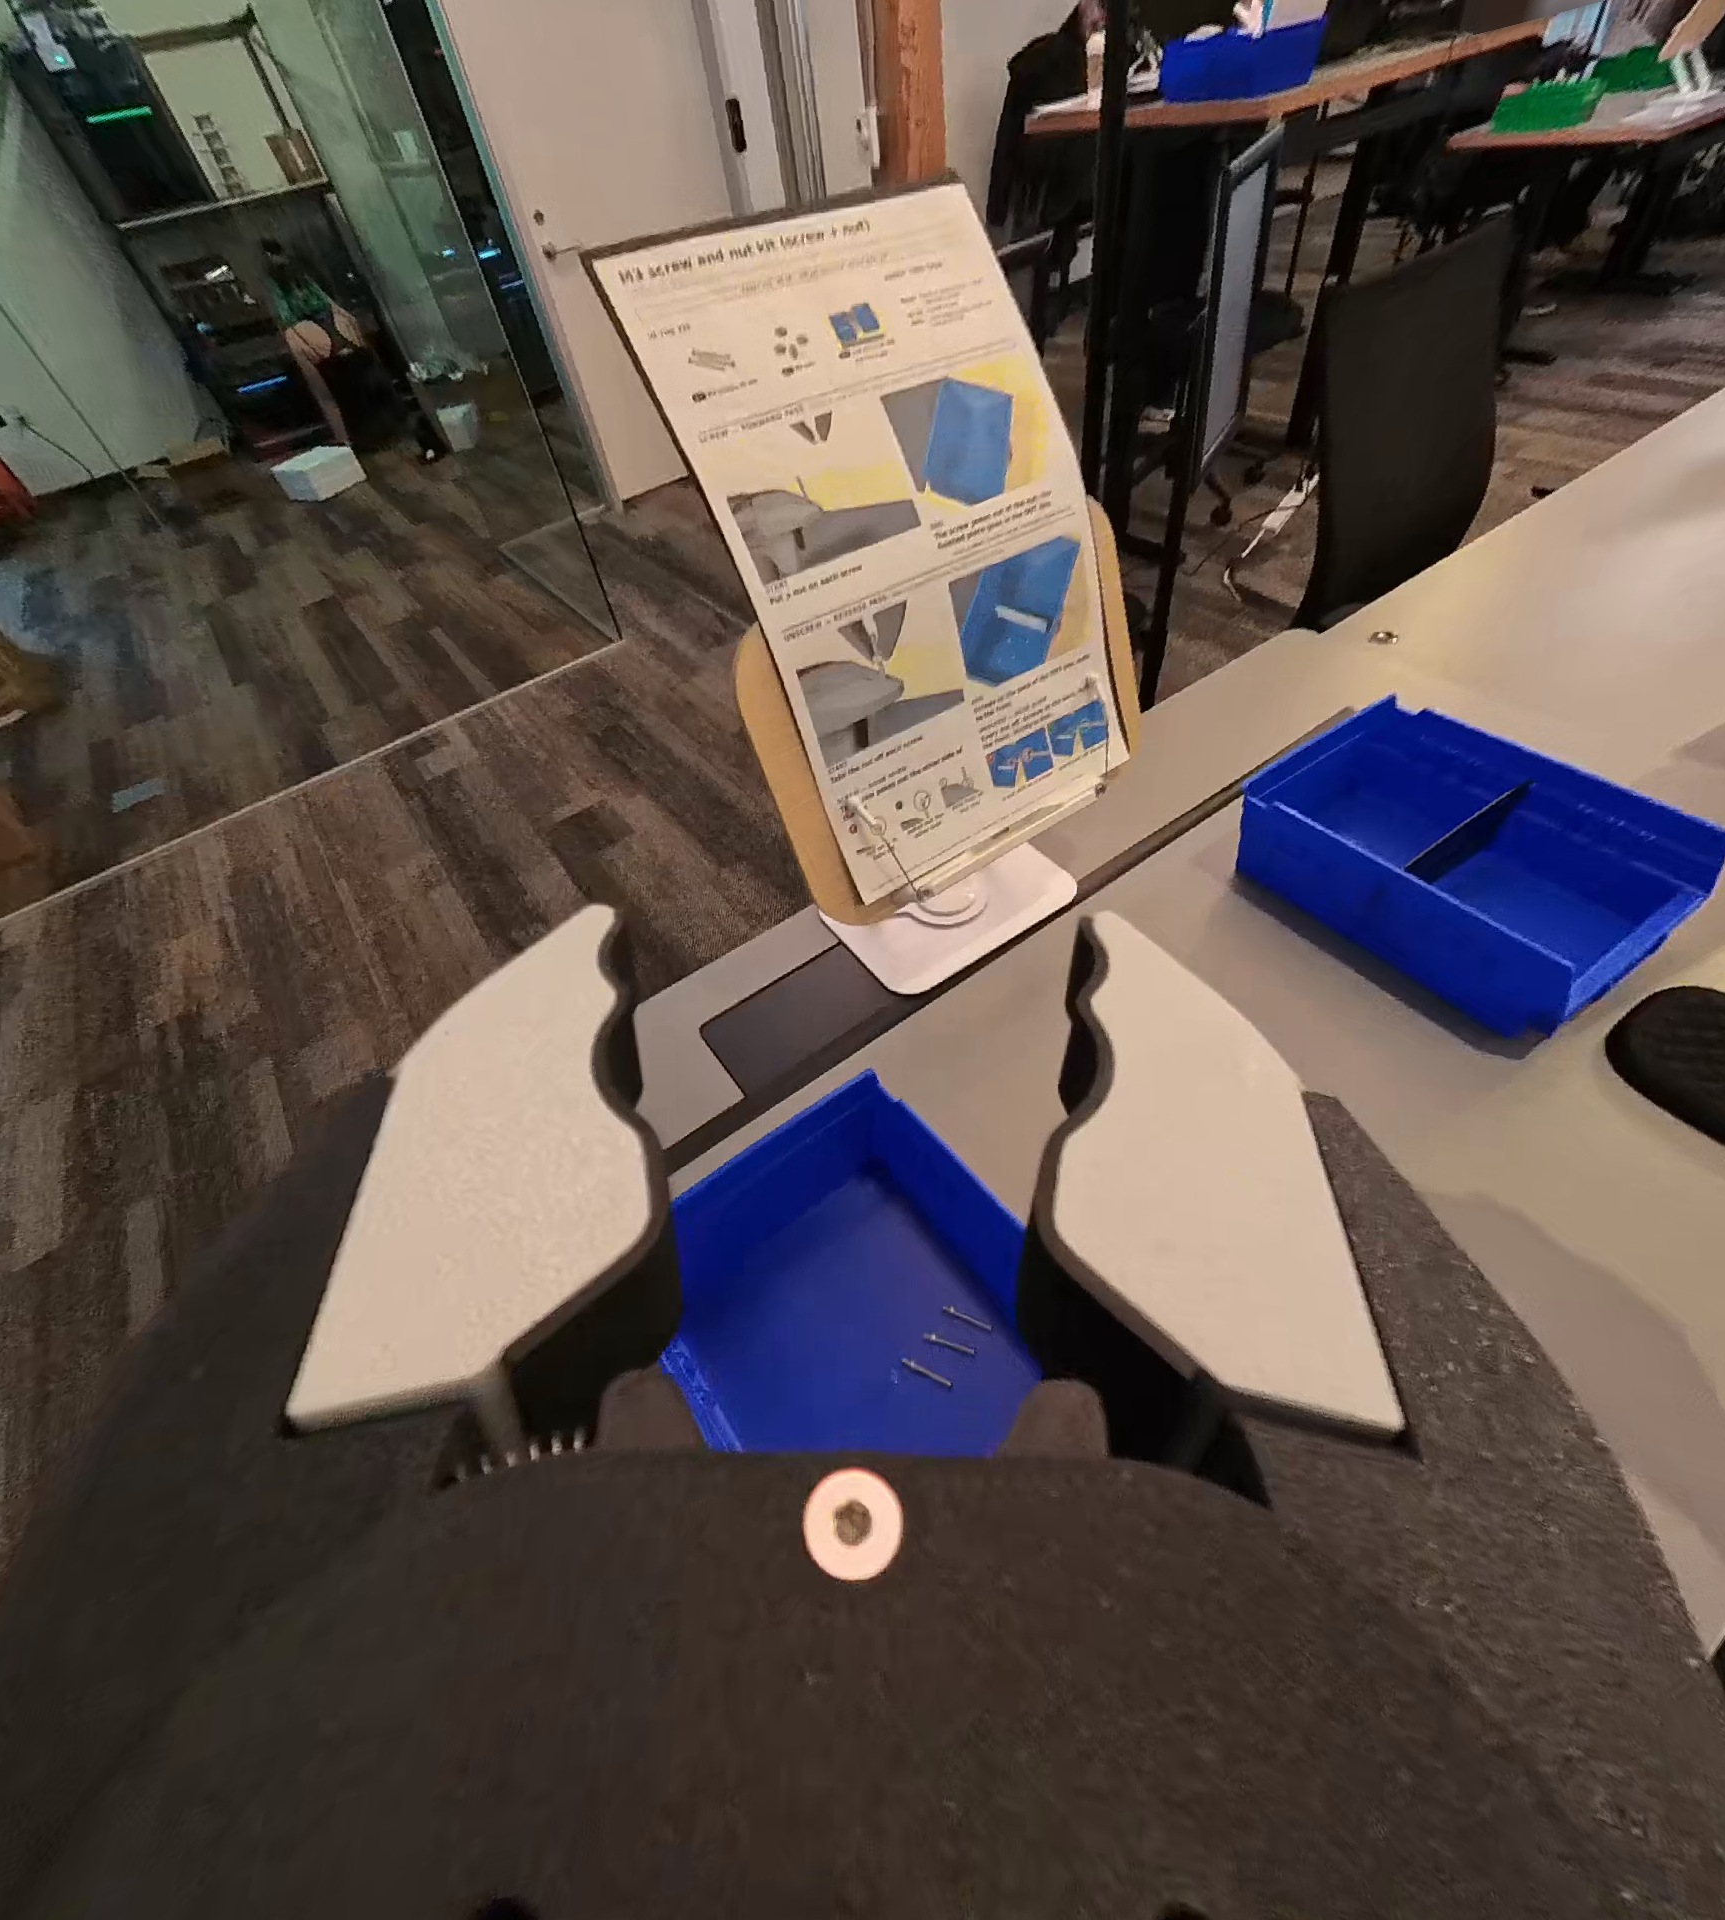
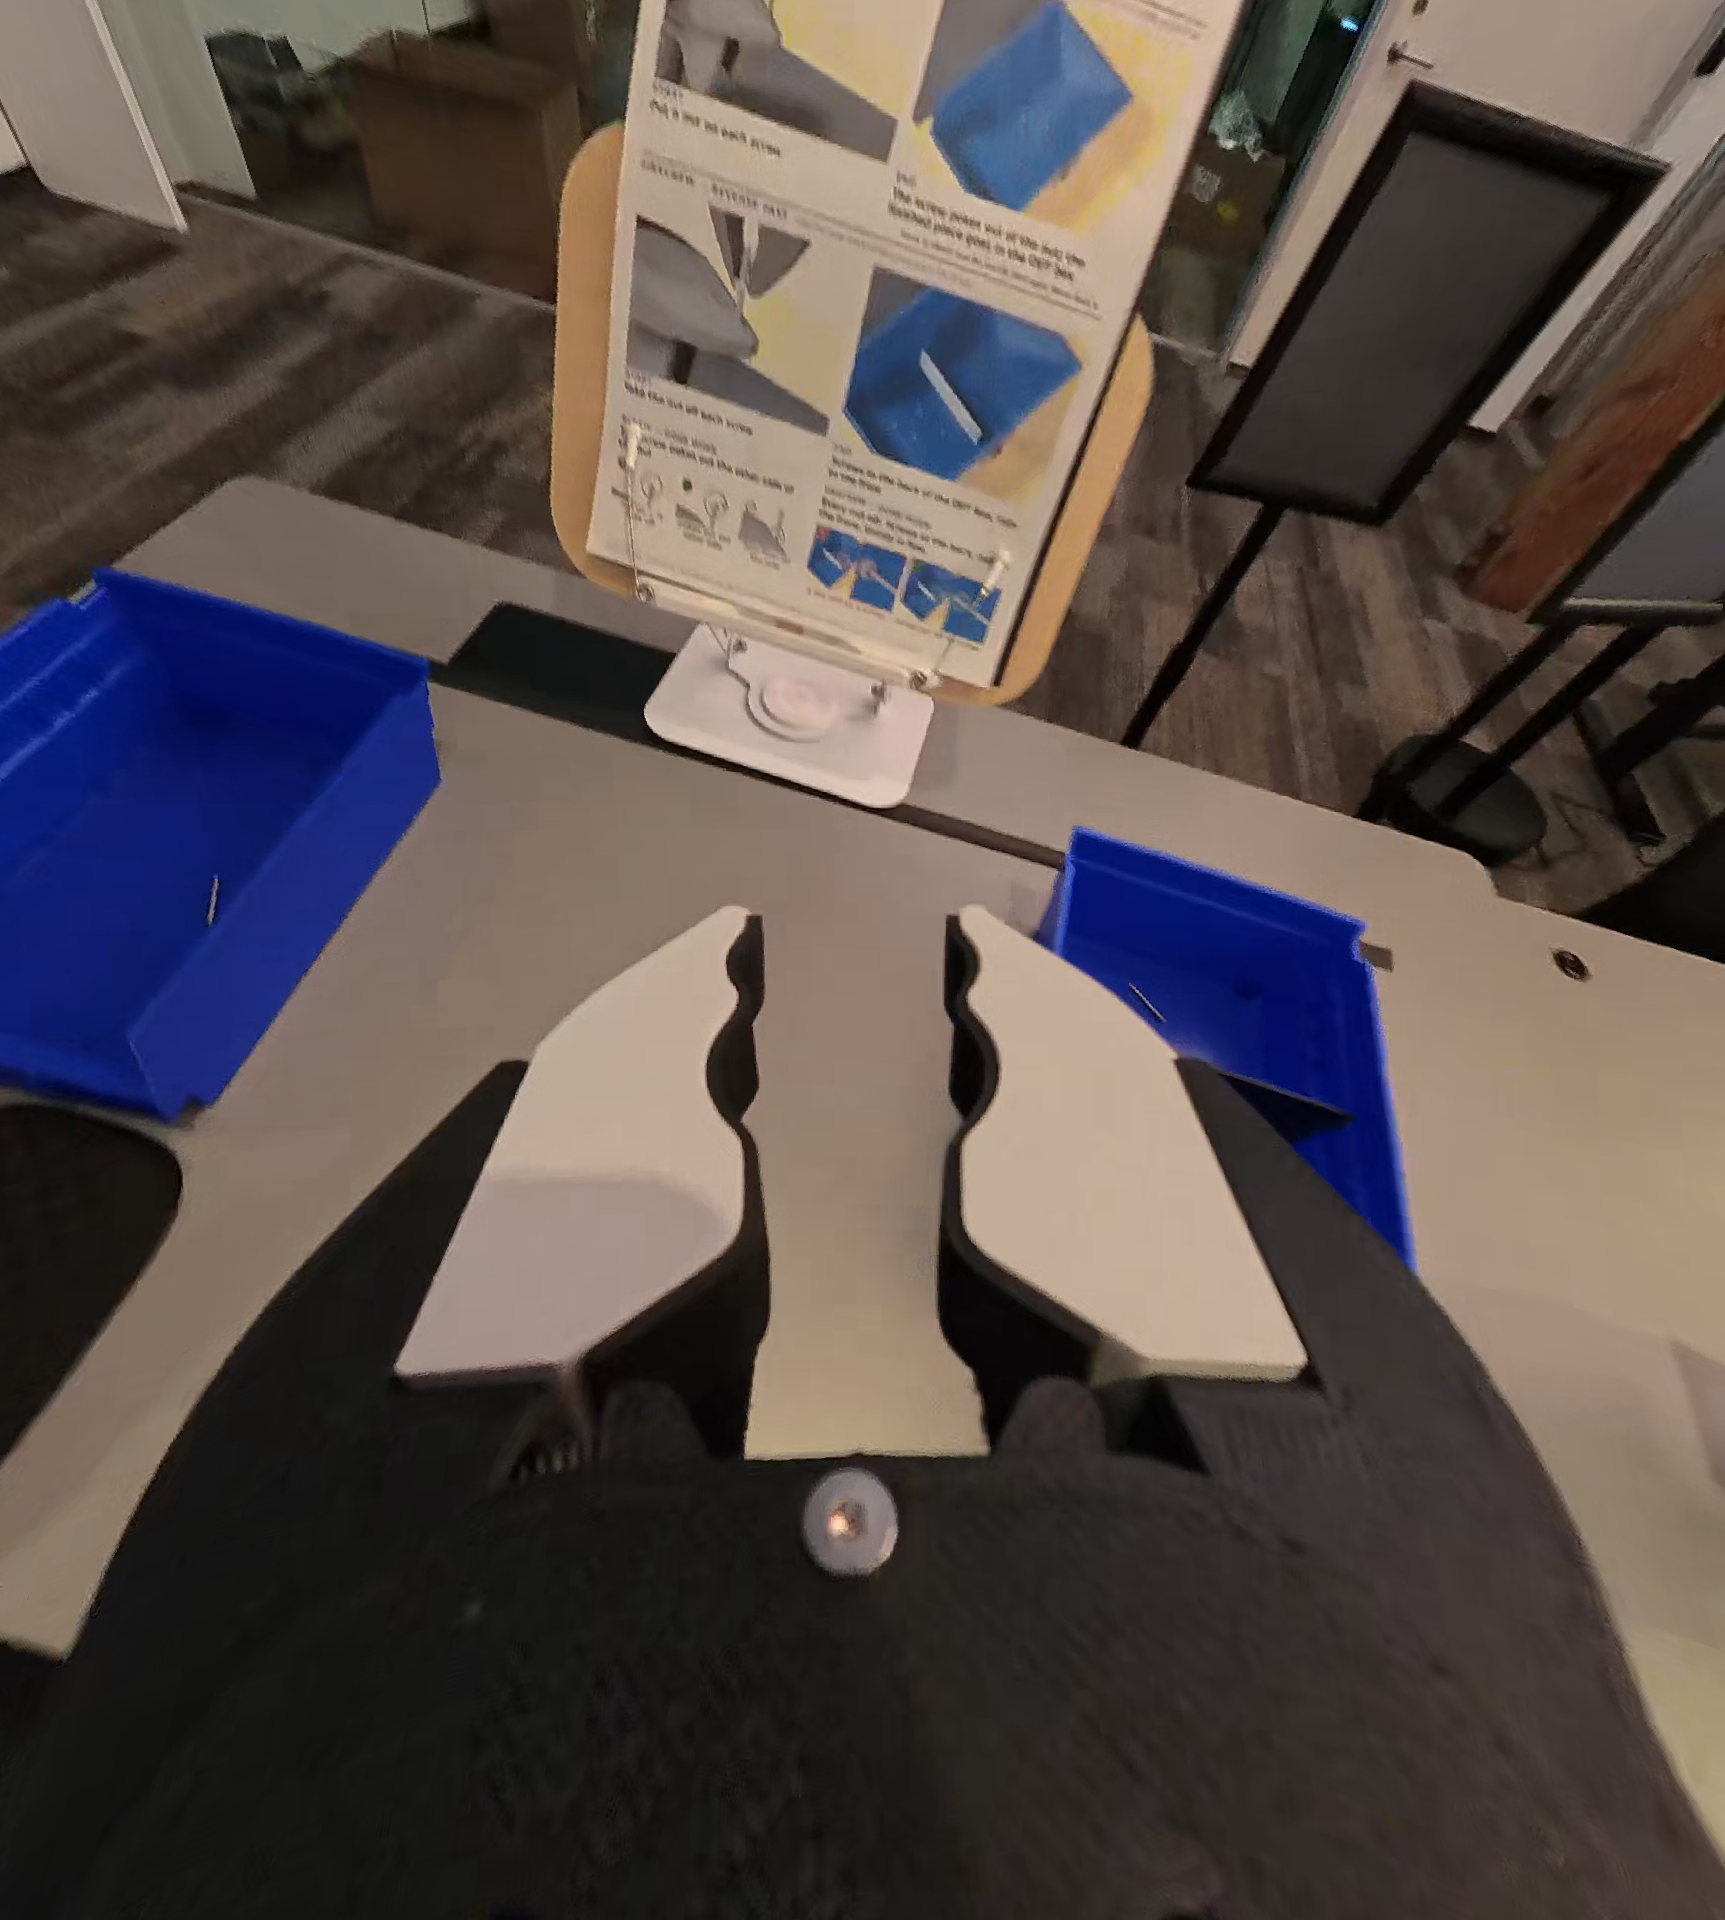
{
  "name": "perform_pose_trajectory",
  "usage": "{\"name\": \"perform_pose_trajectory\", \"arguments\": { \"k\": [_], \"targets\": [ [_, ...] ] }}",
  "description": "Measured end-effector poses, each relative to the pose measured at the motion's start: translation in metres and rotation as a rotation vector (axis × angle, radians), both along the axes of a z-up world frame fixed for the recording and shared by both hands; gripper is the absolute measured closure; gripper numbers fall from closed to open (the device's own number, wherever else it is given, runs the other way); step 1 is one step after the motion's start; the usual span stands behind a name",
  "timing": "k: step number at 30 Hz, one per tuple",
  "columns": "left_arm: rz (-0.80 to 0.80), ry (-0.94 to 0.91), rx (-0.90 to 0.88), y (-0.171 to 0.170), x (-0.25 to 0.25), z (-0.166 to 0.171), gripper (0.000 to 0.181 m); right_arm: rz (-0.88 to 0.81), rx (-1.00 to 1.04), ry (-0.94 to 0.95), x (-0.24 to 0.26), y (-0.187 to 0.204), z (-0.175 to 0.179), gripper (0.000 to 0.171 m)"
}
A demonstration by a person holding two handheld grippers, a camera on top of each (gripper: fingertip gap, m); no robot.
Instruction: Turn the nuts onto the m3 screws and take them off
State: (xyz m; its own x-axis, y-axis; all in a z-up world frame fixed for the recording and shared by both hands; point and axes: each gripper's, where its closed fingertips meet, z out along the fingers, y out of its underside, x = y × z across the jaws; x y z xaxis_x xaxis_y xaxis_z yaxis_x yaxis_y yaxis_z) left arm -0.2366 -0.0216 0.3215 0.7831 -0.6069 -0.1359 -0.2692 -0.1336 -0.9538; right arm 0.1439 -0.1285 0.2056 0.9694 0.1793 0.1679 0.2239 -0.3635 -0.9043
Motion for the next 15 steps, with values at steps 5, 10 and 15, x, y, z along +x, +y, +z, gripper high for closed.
{"name": "perform_pose_trajectory", "arguments": {
  "k": [5, 10, 15],
  "targets": [
    [0.033, 0.025, -0.014, 0.006, -0.006, -0.023, 0.101, 0.012, 0.064, 0.028, -0.019, 0.059, -0.007, 0.137],
    [0.146, 0.027, -0.016, 0.019, -0.007, -0.057, 0.101, 0.006, 0.001, -0.013, -0.021, 0.135, -0.028, 0.132],
    [0.287, -0.002, 0.029, 0.029, -0.002, -0.076, 0.1, 0.038, 0.017, -0.138, -0.015, 0.222, -0.037, 0.139]
  ]
}}
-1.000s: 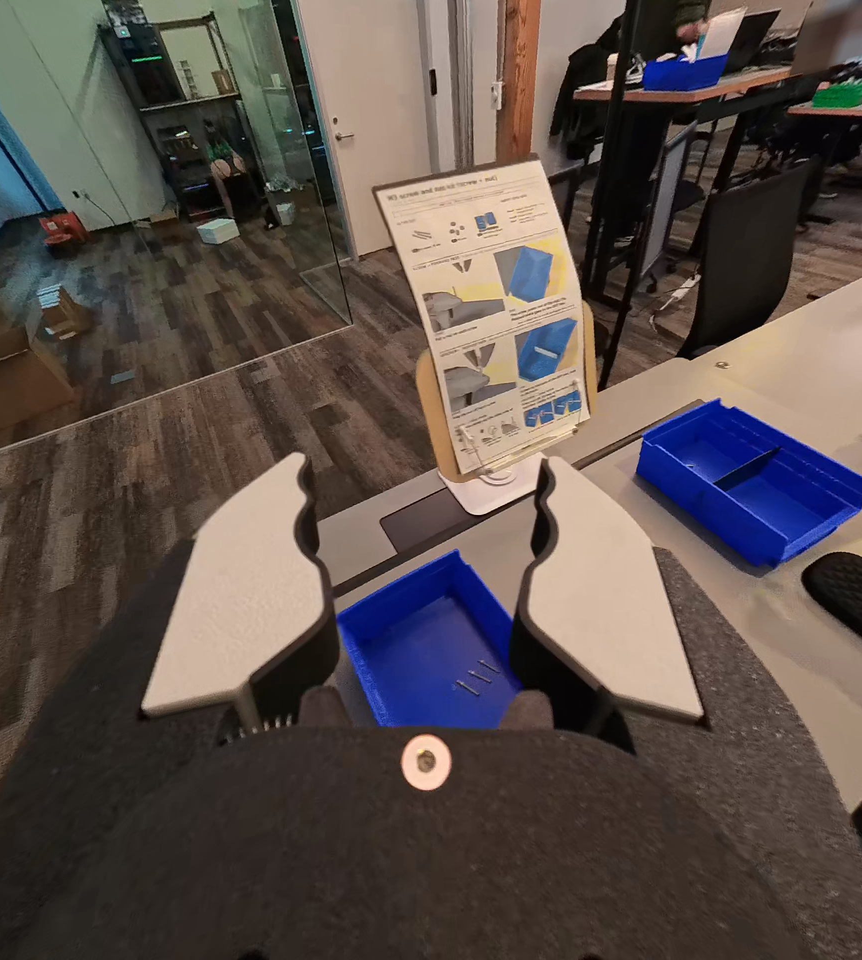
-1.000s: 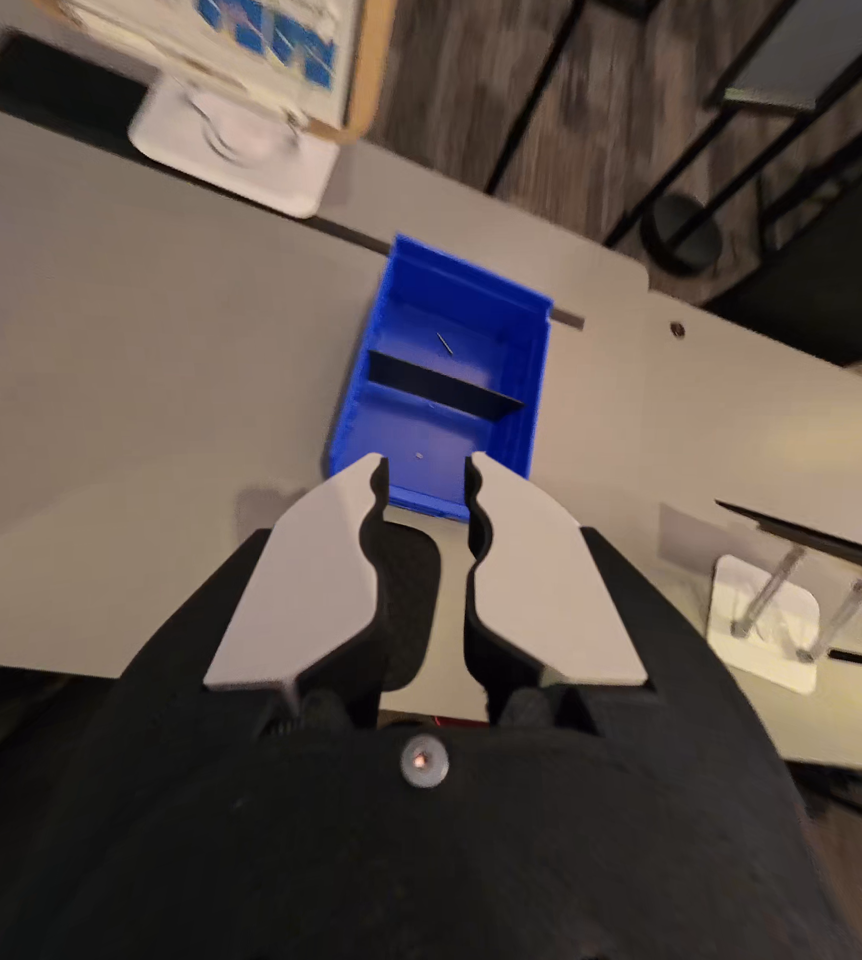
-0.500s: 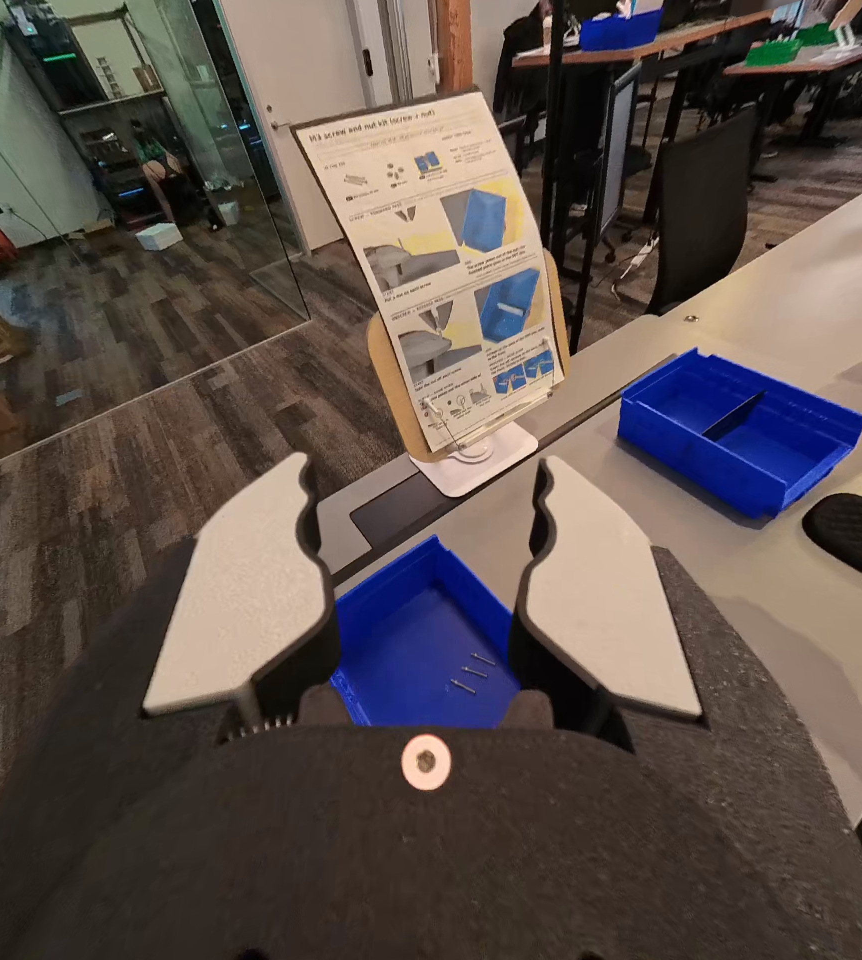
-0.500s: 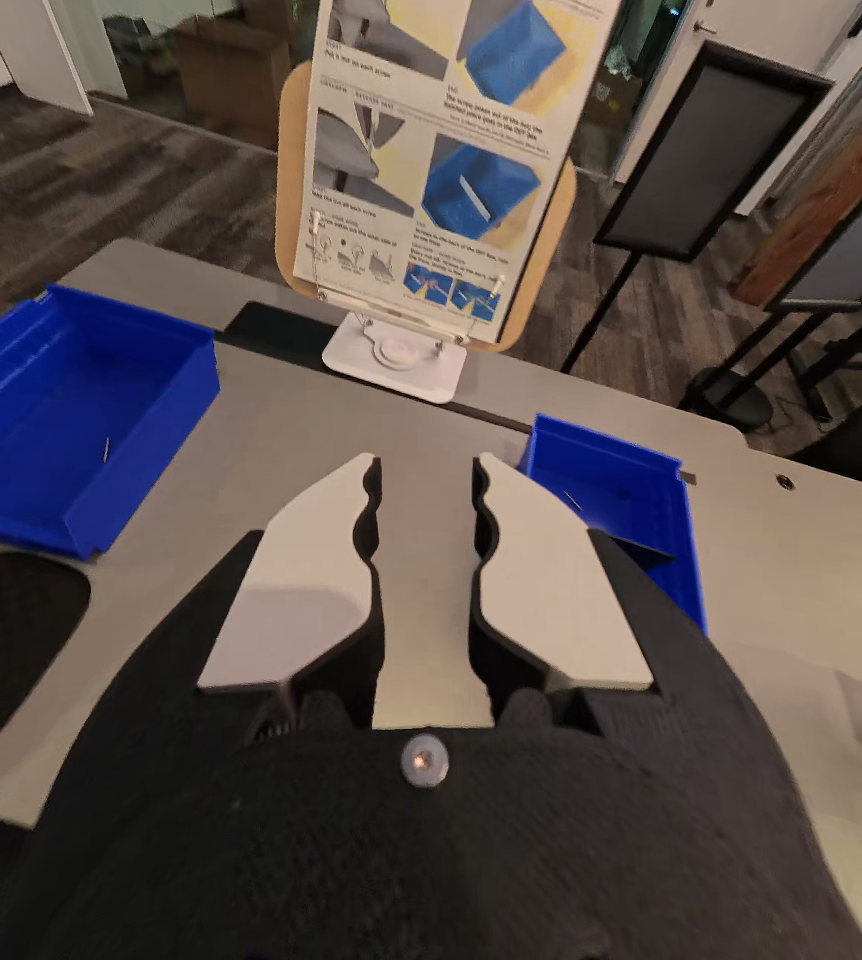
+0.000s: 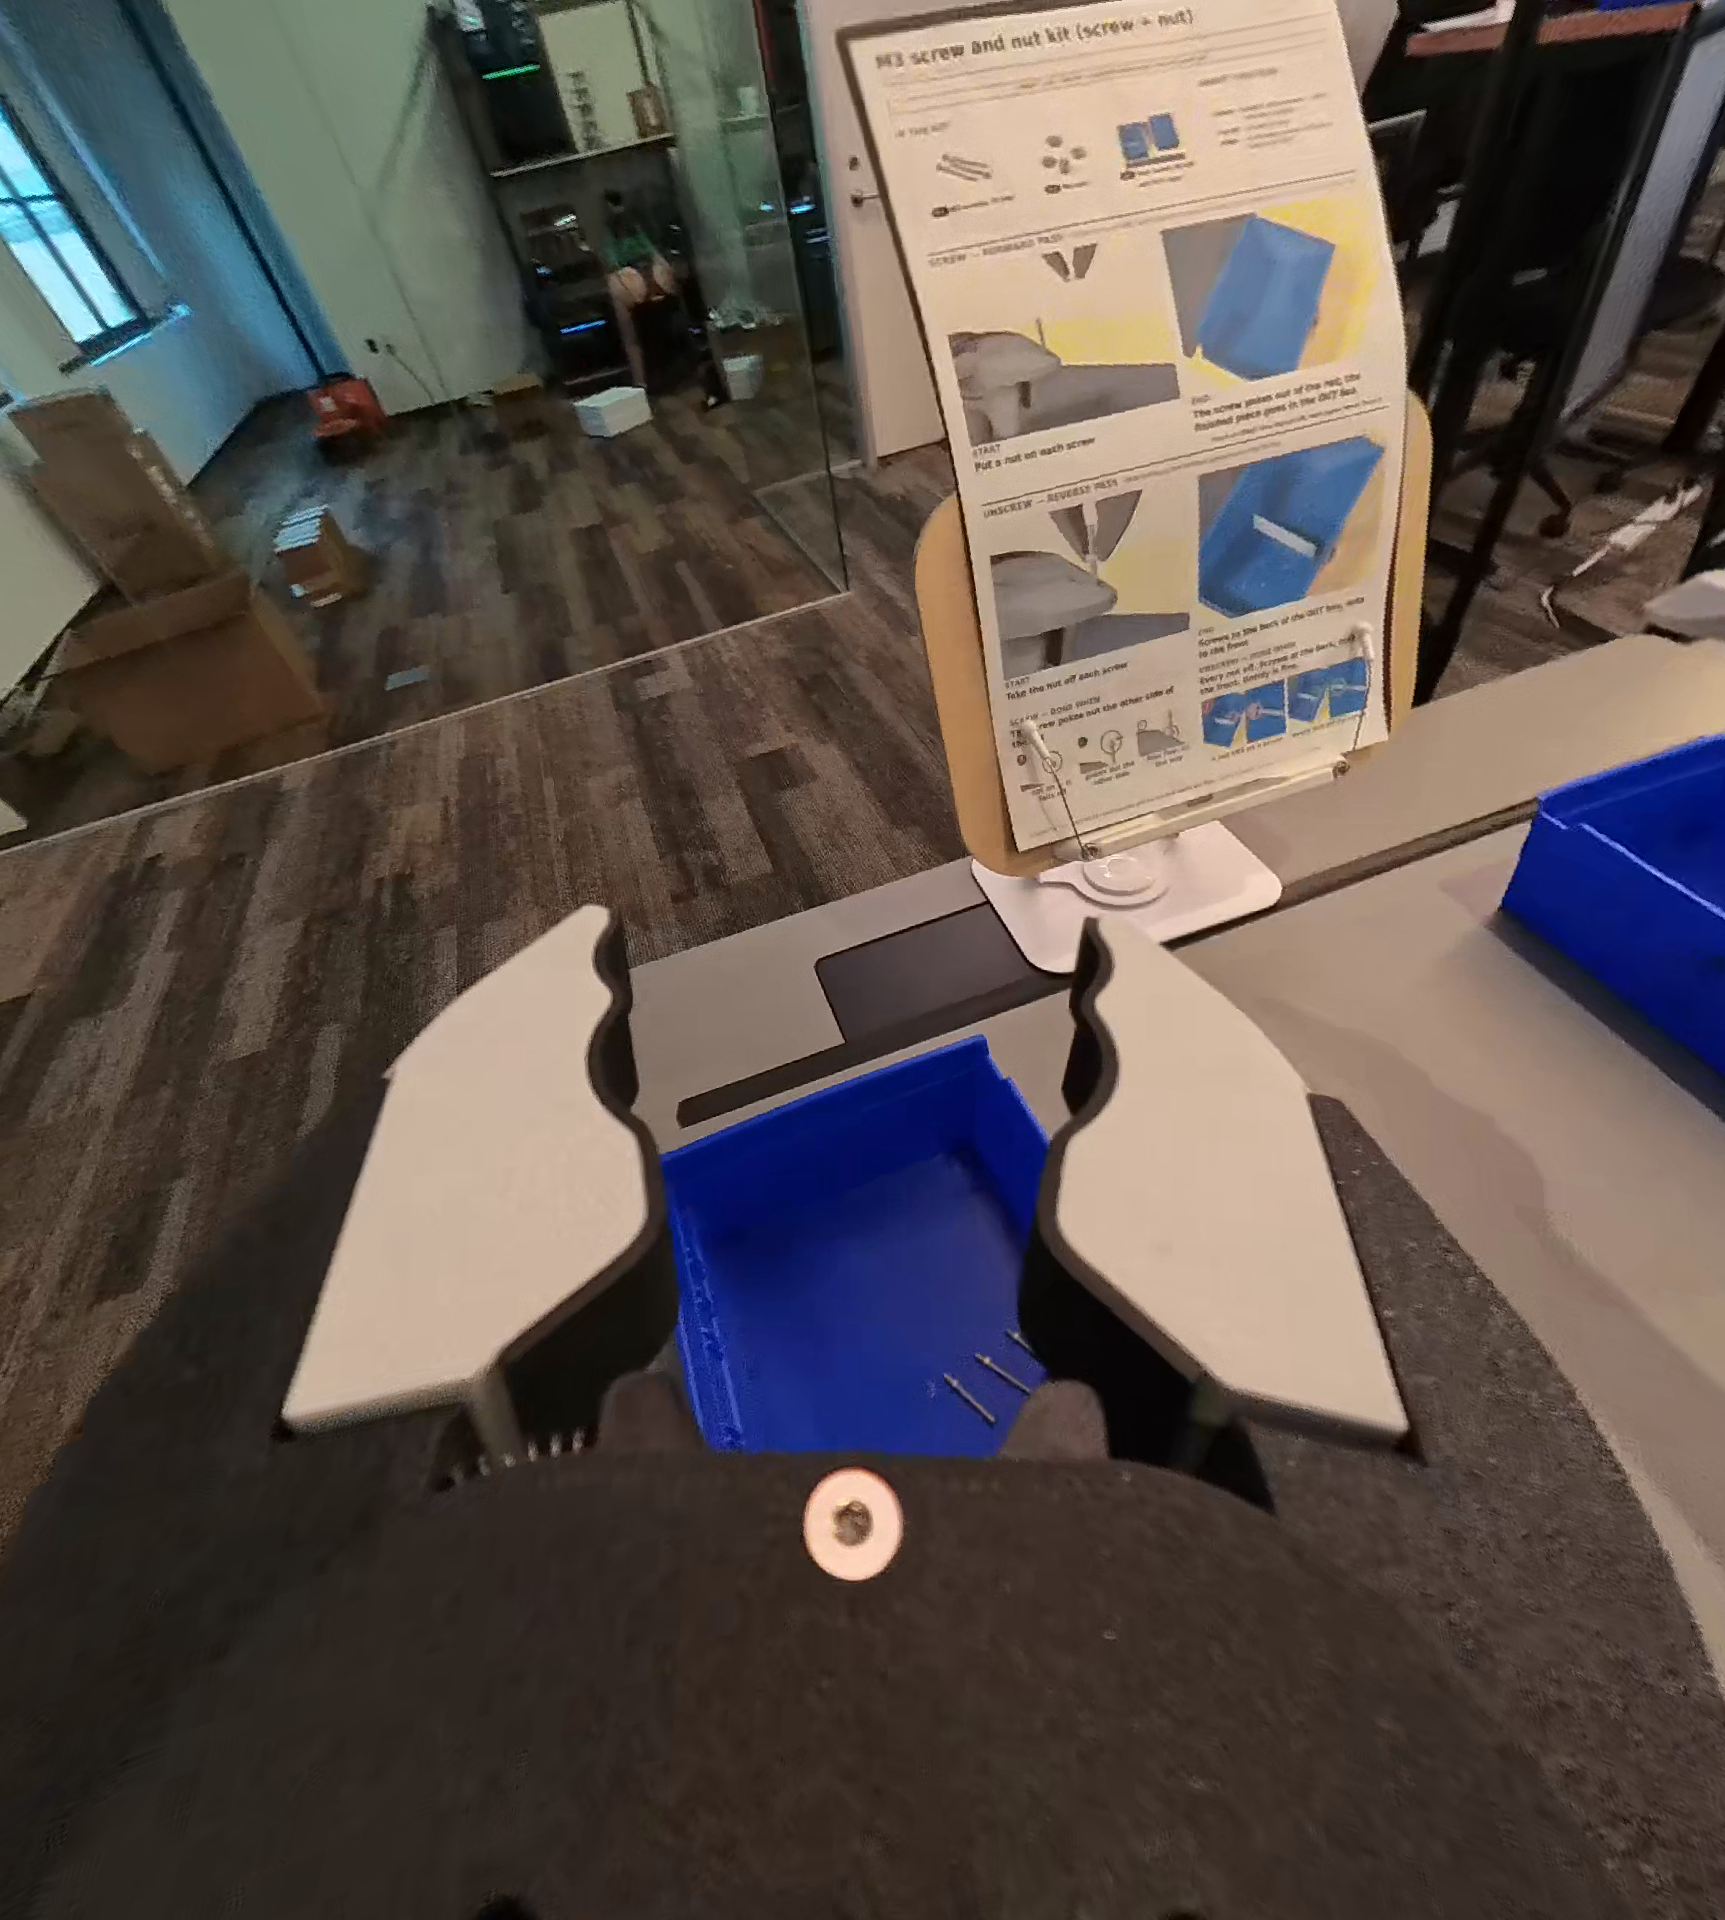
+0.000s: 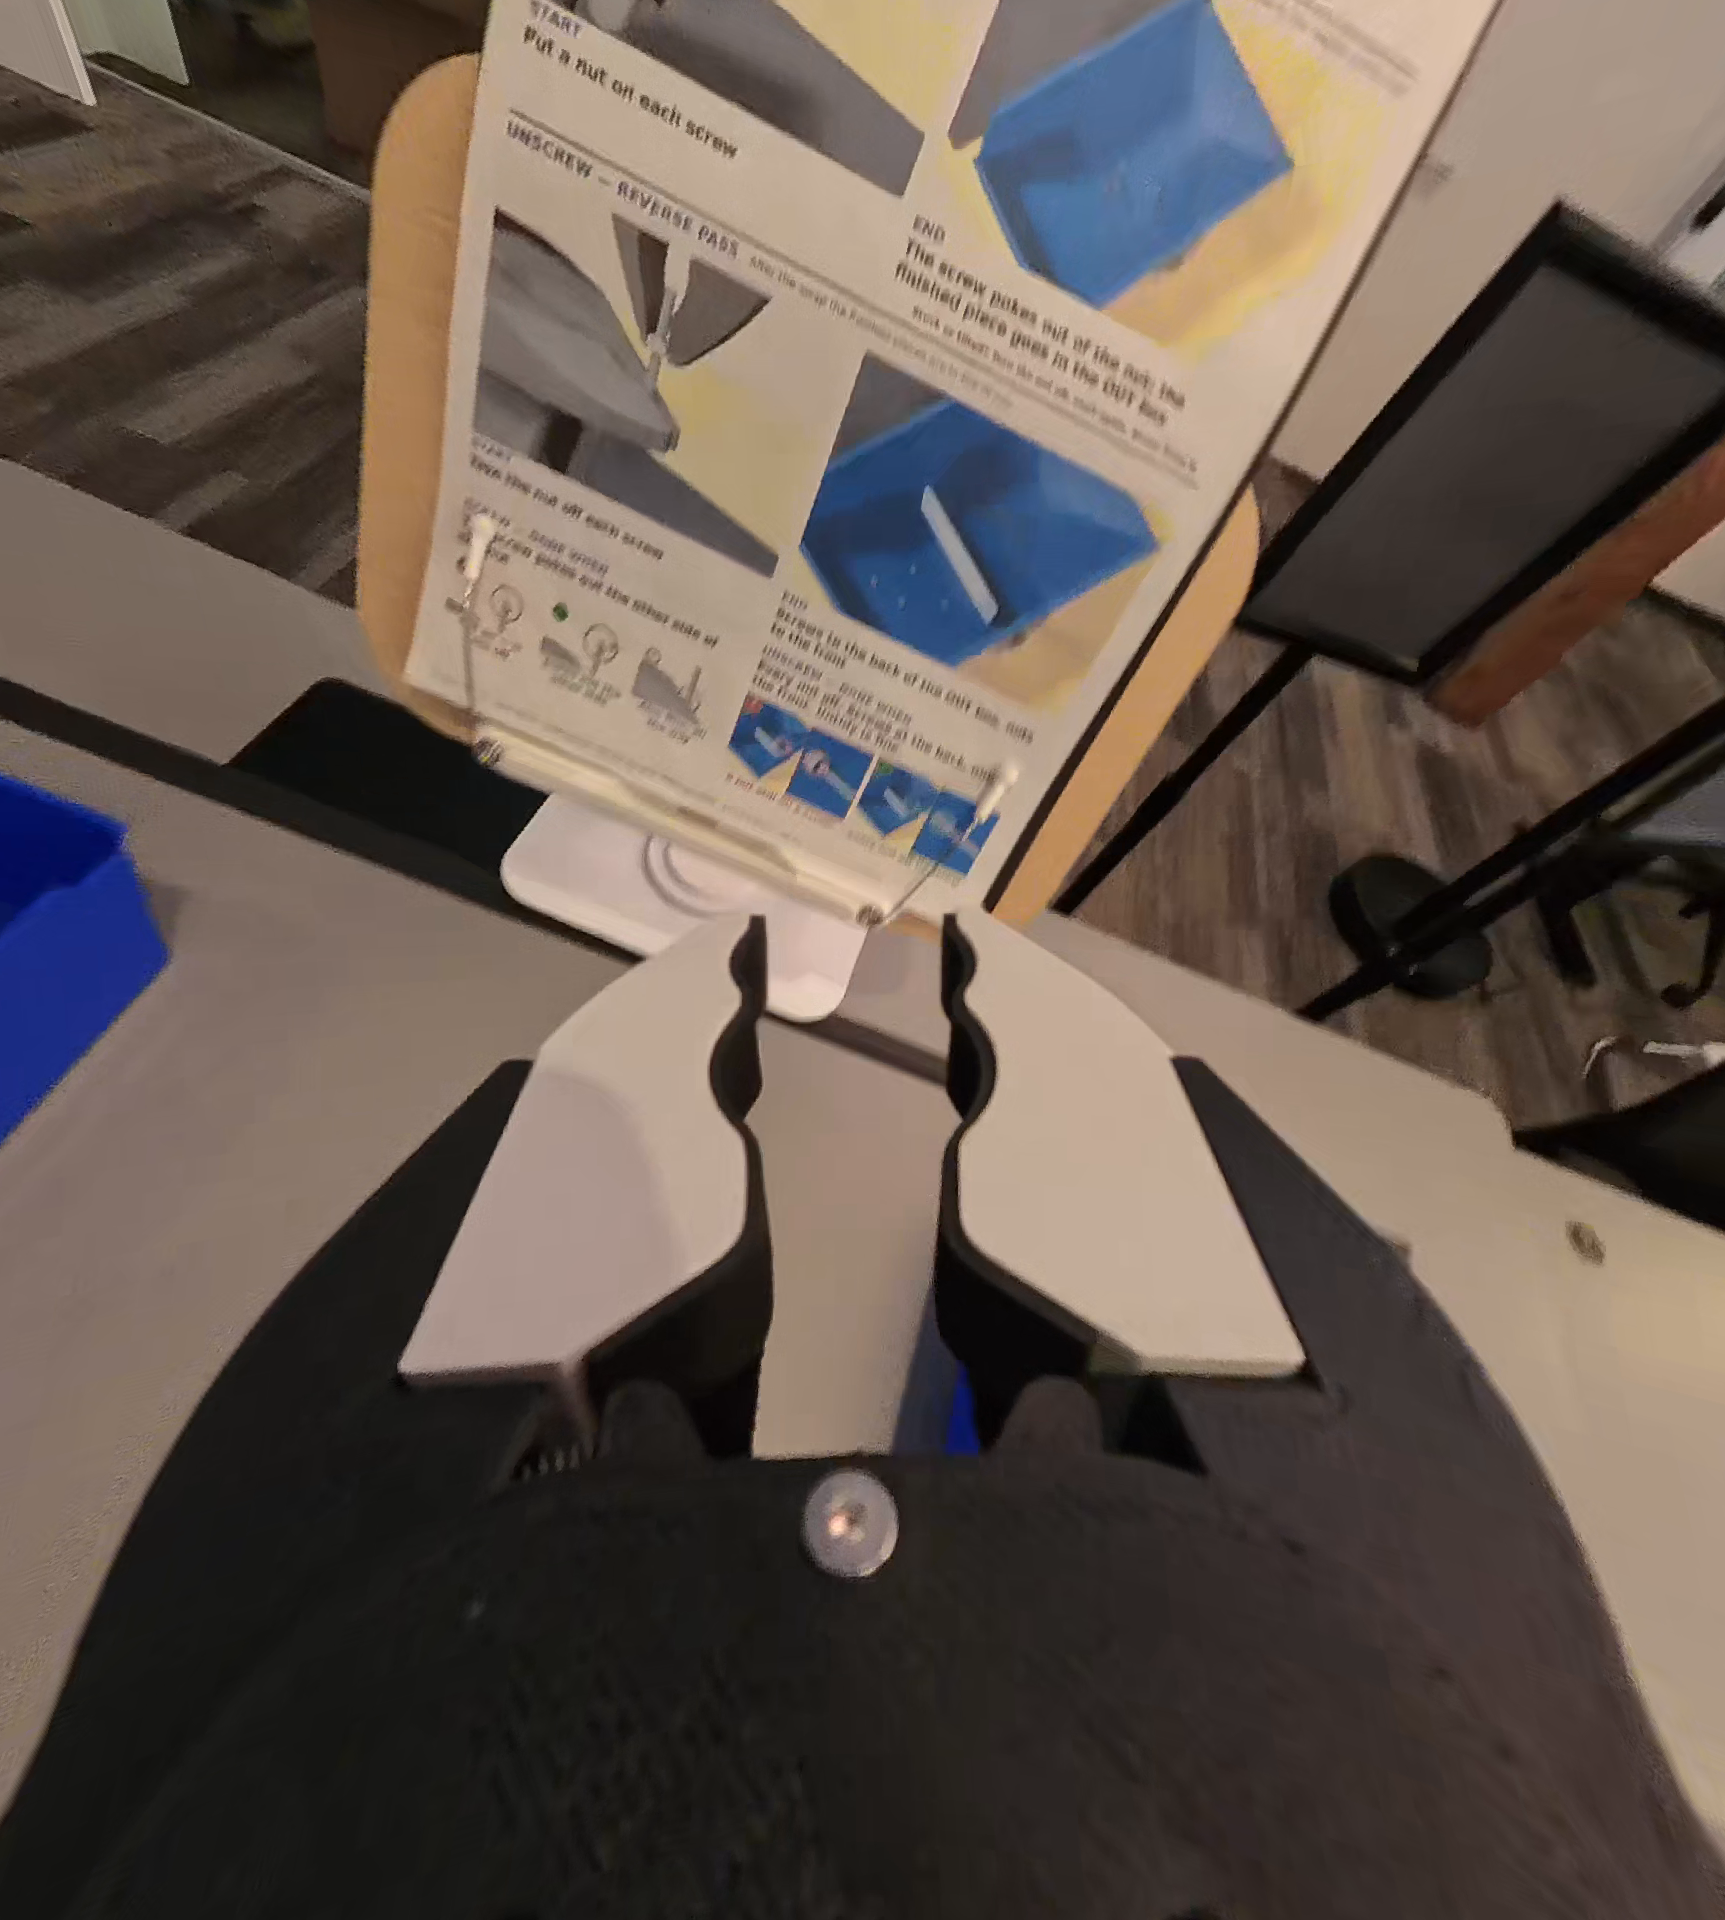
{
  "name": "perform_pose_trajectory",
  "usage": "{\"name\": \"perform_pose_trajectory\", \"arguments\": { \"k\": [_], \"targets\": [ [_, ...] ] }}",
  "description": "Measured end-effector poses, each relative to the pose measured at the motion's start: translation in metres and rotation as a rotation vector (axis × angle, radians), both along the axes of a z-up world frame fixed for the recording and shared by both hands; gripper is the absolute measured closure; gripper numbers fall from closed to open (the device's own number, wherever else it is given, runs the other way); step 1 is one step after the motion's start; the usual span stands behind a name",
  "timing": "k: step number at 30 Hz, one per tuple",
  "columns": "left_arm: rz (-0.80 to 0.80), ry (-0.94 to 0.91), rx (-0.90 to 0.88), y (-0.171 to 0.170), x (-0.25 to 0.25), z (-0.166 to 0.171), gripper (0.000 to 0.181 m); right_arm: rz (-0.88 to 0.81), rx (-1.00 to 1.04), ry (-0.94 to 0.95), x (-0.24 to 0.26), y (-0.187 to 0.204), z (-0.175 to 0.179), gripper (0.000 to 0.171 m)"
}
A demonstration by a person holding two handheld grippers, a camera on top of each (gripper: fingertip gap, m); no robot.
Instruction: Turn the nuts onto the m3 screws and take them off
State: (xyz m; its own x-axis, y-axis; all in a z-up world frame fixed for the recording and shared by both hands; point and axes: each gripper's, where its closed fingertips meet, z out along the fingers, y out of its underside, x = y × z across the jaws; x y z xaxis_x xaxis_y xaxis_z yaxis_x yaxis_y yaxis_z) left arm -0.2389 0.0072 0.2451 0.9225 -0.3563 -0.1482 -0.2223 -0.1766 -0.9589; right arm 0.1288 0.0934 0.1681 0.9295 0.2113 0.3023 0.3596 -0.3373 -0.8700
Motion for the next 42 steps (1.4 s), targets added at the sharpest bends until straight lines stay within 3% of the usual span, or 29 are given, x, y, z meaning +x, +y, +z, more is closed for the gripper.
{"name": "perform_pose_trajectory", "arguments": {
  "k": [5, 12, 18, 23, 27, 31, 36, 42],
  "targets": [
    [0.083, 0.007, -0.044, -0.013, 0.001, -0.038, 0.095, 0.07, 0.029, -0.037, -0.019, 0.037, -0.005, 0.139],
    [0.137, -0.101, 0.017, -0.063, 0.009, -0.08, 0.098, 0.218, 0.166, -0.113, -0.064, 0.024, -0.033, 0.14],
    [0.198, -0.086, 0.152, -0.133, 0.052, -0.06, 0.105, 0.404, 0.455, -0.157, -0.1, -0.041, -0.014, 0.144],
    [0.272, -0.207, 0.164, -0.202, 0.088, -0.073, 0.11, 0.456, 0.367, -0.1, -0.079, -0.135, -0.048, 0.141],
    [0.327, -0.174, 0.083, -0.24, 0.106, -0.098, 0.104, 0.418, 0.276, -0.113, -0.042, -0.176, -0.074, 0.13],
    [0.323, -0.151, 0.111, -0.271, 0.128, -0.099, 0.105, 0.432, 0.236, -0.035, -0.012, -0.21, -0.087, 0.126],
    [0.327, -0.06, 0.061, -0.27, 0.131, -0.104, 0.104, 0.458, 0.193, 0.002, 0.008, -0.217, -0.082, 0.128],
    [0.341, -0.005, 0.082, -0.225, 0.094, -0.128, 0.105, 0.514, 0.215, 0.068, -0.008, -0.196, -0.071, 0.137]
  ]
}}
